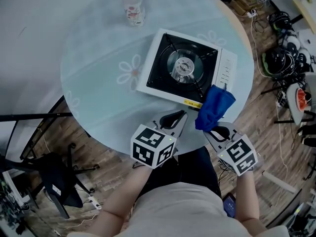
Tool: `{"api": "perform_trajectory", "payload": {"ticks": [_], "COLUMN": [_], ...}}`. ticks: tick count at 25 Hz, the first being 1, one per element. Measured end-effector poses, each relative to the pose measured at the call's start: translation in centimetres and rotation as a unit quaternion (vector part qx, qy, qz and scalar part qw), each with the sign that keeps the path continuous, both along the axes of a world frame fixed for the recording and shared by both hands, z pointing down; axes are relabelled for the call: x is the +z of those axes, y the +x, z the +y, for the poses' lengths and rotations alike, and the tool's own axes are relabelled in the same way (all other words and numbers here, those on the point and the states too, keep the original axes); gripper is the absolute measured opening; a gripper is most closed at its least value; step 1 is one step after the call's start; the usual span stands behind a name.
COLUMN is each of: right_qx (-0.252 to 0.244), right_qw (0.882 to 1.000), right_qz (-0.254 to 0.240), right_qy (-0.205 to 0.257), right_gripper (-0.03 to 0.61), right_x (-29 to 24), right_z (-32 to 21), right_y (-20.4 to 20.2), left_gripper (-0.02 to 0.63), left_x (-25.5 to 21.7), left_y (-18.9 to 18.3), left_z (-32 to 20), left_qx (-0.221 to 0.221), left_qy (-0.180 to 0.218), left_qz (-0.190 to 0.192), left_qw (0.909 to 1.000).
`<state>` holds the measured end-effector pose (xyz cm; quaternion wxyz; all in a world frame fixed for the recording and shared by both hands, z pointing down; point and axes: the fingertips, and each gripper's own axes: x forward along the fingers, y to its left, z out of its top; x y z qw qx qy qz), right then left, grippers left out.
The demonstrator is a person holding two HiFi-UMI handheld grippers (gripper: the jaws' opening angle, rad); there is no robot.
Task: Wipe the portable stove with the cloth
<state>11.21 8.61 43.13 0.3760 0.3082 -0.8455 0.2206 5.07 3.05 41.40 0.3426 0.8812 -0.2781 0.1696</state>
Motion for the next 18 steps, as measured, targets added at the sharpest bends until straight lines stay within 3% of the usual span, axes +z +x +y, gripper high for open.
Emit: {"api": "perform_trajectory", "payload": {"ticks": [18], "right_qx": [0.008], "right_qw": [1.000], "right_qz": [-0.029], "right_qy": [-0.006], "right_gripper": [0.049], "right_x": [0.7], "right_z": [-3.6], "right_y": [-6.6], "left_gripper": [0.041], "left_x": [0.0], "left_y": [-3.7], "left_z": [-1.8], "left_qx": [-0.018], "left_qy": [-0.001], "left_qz": [0.004], "left_qw": [0.9998]}}
